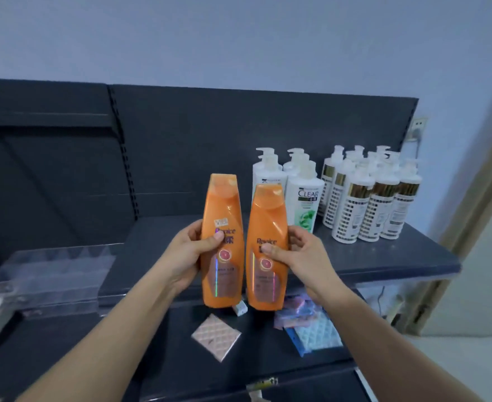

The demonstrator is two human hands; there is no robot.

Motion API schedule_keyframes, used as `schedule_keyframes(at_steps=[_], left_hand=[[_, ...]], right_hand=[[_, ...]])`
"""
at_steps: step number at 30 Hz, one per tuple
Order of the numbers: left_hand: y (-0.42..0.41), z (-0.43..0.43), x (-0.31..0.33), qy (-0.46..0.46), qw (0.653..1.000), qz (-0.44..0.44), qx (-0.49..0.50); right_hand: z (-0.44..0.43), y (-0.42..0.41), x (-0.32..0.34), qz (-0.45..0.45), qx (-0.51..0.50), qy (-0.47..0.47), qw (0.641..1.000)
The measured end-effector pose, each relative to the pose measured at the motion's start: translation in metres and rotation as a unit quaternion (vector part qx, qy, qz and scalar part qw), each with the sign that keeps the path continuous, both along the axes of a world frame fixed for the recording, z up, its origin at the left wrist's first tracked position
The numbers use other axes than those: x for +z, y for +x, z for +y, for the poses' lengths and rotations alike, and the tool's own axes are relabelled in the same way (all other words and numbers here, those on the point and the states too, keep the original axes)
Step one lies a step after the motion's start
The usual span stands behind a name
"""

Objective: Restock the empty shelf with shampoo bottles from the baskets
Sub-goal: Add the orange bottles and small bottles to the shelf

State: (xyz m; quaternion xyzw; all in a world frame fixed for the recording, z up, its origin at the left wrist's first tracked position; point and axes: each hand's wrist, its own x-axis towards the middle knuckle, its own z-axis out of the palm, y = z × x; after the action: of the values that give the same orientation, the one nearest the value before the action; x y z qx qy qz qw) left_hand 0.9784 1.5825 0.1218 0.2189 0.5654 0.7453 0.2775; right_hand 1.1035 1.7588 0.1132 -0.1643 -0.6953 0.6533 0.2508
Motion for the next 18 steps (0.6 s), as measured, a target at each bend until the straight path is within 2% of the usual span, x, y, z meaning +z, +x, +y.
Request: schedule_keyframes(at_steps=[7, 18], left_hand=[[-0.064, 0.020, 0.010, 0.010, 0.998, 0.041, 0.045], [-0.160, 0.047, -0.003, -0.010, 0.995, 0.033, 0.091]], right_hand=[[0.033, -0.082, 0.016, 0.004, 0.016, 0.037, 0.999], [0.056, -0.179, -0.003, -0.005, 0.007, 0.063, 0.998]])
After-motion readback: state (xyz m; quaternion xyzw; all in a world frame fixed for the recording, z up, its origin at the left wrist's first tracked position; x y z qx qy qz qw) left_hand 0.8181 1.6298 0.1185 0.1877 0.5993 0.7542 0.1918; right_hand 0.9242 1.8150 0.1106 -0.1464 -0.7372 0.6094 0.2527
